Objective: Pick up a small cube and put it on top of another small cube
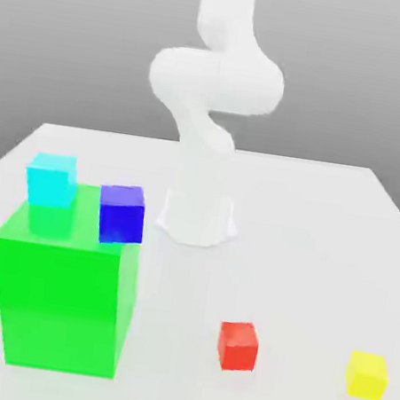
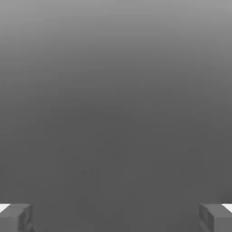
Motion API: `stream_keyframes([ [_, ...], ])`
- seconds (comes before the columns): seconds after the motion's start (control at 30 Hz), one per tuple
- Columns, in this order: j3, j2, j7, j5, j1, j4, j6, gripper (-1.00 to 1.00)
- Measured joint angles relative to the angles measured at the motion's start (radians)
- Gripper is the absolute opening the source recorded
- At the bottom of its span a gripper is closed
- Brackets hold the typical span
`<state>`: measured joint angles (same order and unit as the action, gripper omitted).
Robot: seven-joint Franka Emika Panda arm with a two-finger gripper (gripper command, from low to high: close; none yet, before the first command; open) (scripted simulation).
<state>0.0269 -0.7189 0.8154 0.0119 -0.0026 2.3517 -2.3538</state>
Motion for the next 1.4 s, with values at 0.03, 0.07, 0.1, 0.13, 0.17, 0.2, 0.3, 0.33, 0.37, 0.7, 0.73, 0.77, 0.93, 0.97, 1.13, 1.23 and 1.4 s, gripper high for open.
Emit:
stream_keyframes([
  [0.03,0.012,0.040,0.008,0.006,-0.001,0.024,-0.026,0.00],
  [0.07,0.024,0.079,0.015,0.012,-0.002,0.048,-0.051,0.00],
  [0.1,0.035,0.117,0.022,0.018,-0.002,0.071,-0.076,0.00],
  [0.13,0.045,0.155,0.030,0.023,-0.002,0.094,-0.100,0.00],
  [0.17,0.055,0.193,0.037,0.028,-0.003,0.116,-0.125,0.00],
  [0.2,0.065,0.231,0.043,0.033,-0.003,0.139,-0.149,0.00],
  [0.3,0.090,0.344,0.063,0.048,0.000,0.207,-0.222,0.00],
  [0.33,0.098,0.381,0.069,0.052,0.001,0.229,-0.246,0.00],
  [0.37,0.104,0.418,0.075,0.056,0.004,0.252,-0.270,0.00],
  [0.7,0.151,0.776,0.088,0.034,0.053,0.447,-0.514,0.00],
  [0.73,0.142,0.811,0.100,0.049,0.059,0.445,-0.542,0.00],
  [0.77,0.128,0.847,0.115,0.068,0.068,0.441,-0.570,0.00],
  [0.93,0.038,0.992,0.168,0.139,0.140,0.416,-0.687,-1.00],
  [0.97,0.038,0.992,0.168,0.139,0.140,0.416,-0.687,-1.00],
  [1.13,0.031,1.001,0.173,0.145,0.146,0.415,-0.694,-1.00],
  [1.23,0.084,0.916,0.139,0.099,0.104,0.430,-0.626,-1.00],
  [1.4,0.127,0.776,0.033,0.013,0.117,0.441,-0.502,-1.00],
])
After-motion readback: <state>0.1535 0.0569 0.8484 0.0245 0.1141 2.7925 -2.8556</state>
